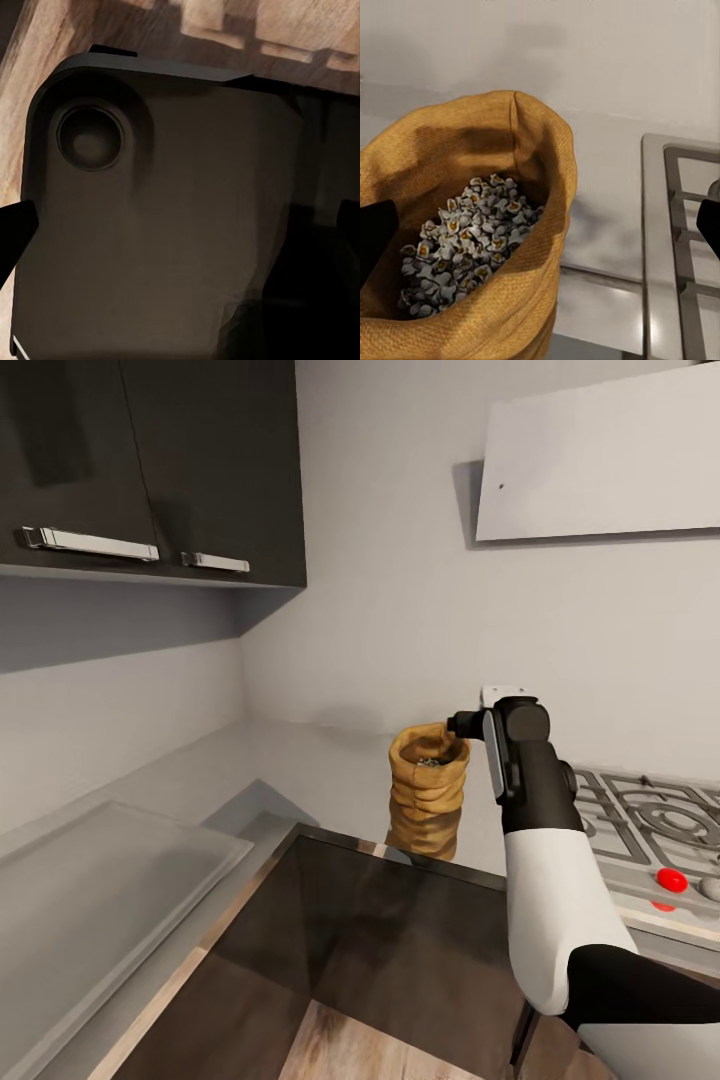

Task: In the kitchen, take the popcorn bag from the countertop, put it into the microwave, and heat it until the popcorn is cooked so the cooked popcorn ends up inside the bag.

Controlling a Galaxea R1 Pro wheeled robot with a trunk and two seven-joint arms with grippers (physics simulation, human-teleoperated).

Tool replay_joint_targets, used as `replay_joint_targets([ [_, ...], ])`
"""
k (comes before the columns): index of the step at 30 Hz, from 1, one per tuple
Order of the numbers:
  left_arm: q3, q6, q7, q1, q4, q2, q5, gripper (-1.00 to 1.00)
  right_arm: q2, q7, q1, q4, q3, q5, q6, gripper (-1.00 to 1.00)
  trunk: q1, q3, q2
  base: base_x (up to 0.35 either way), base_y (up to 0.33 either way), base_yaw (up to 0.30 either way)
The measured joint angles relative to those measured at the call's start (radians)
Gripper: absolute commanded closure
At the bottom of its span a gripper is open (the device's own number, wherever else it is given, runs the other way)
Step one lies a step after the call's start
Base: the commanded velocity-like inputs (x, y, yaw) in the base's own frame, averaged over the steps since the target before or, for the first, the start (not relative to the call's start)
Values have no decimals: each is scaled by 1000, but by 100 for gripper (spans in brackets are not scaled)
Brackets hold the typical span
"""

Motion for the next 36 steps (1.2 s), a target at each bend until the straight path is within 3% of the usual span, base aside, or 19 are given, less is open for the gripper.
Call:
replay_joint_targets([
  [5, 0, 0, 0, 0, 0, 0, 1, -100, 5, -15, 0, 0, 9, 8, 0, -100, 0, 0, 0, 0, 0, 0],
  [9, 0, 0, 0, 0, 0, 0, 1, -100, 3, -150, -4, 16, 5, 35, 1, -100, 0, 0, 0, 0, 0, 0],
  [12, 0, 0, 0, 0, 0, 0, 0, -100, 5, -182, -74, 155, 4, 37, 1, -100, 0, 0, 0, 0, 0, 0],
  [15, 0, 0, 0, 0, 0, 0, 0, -100, 2, -189, -200, 389, -7, 30, 1, -100, 0, 0, 0, 0, 0, 0],
  [16, 0, 0, 0, 0, 0, 0, 0, -100, 1, -192, -248, 466, -23, 28, 1, -100, 0, 0, 0, 0, 0, 0],
  [20, 0, 0, 0, 0, 0, 0, 0, -100, 4, -213, -365, 623, -116, 22, 1, -100, 0, 0, 0, 0, 0, 0],
  [22, 0, 0, 0, 0, 0, 0, 0, -100, 4, -219, -381, 657, -146, 20, 1, -100, 0, 0, 0, 0, 0, 0],
  [26, 0, 2, 0, 0, 0, 0, 0, -100, 3, -221, -388, 673, -257, 19, 1, -100, 0, 0, 0, 0, 0, 0],
  [30, -2, 2, -1, 0, 0, 0, -2, -100, 4, -220, -389, 670, -321, 20, 1, -100, 0, 0, 0, -80, 0, 0],
  [36, -1, 0, -1, 0, 0, 0, 0, -100, 4, -221, -389, 662, -331, 21, 1, -100, 1, 0, 0, -315, 0, 0],
])
